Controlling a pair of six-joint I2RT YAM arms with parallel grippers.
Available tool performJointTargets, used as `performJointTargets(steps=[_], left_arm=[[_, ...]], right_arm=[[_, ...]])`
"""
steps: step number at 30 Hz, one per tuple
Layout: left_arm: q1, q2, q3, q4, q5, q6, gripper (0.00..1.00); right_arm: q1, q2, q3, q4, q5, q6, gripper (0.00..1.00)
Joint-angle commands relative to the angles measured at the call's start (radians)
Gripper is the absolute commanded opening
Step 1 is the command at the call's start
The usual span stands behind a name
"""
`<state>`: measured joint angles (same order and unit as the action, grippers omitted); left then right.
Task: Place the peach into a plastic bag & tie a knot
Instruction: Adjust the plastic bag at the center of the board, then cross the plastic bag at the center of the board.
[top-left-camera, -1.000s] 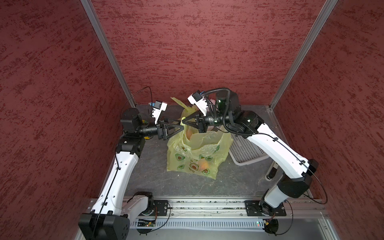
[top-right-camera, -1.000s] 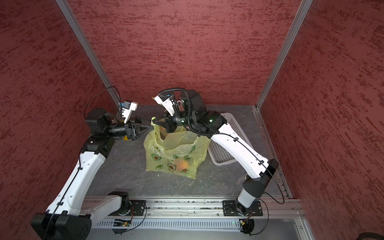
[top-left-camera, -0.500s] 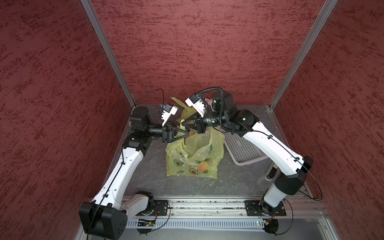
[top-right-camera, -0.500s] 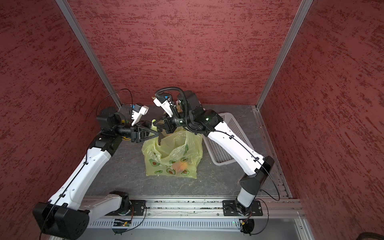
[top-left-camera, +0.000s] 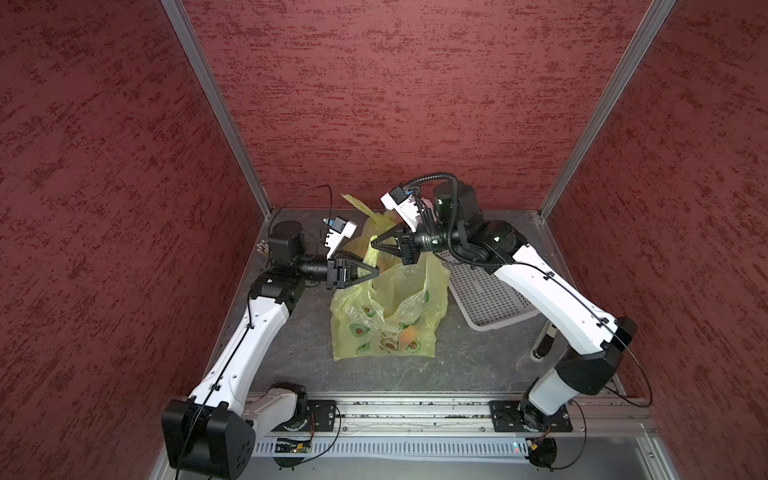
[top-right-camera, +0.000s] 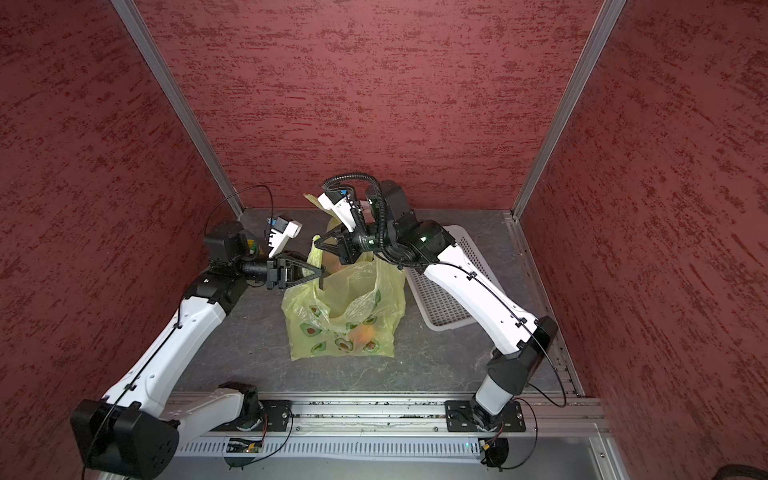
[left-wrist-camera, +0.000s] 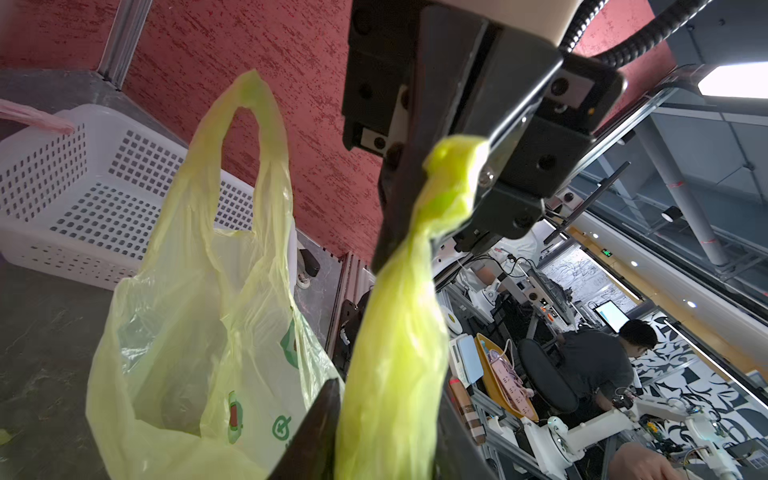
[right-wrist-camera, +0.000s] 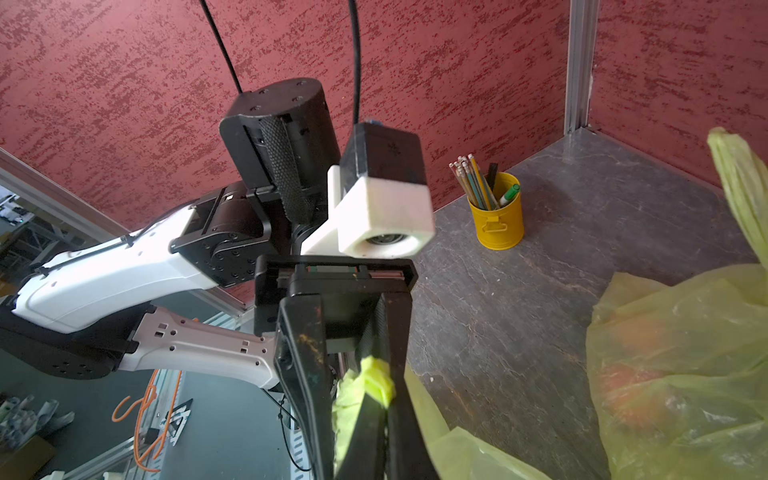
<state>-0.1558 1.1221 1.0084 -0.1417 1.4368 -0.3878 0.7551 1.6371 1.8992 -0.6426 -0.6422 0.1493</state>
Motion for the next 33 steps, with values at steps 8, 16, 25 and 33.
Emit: performJointTargets(steps=[8,16,25,33], left_arm=[[0.004,0.001,-0.021,0.043,-0.018,-0.020,0.11],[0.006,0.020,-0.004,0.032,-0.052,-0.010,0.00],[0.004,0.024,0.002,0.020,-0.052,-0.001,0.00],[0.004,0.018,0.008,0.016,-0.051,-0.002,0.00]], right_arm=[[-0.019,-0.061,-0.029,0.072,0.032,0.016,0.00],[-0.031,-0.129,-0.021,-0.045,0.565,0.124,0.52],[-0.042,-0.116,0.001,-0.202,0.779,0.146,0.77],[-0.048,-0.041,0.005,-0.185,0.740,0.133,0.72]])
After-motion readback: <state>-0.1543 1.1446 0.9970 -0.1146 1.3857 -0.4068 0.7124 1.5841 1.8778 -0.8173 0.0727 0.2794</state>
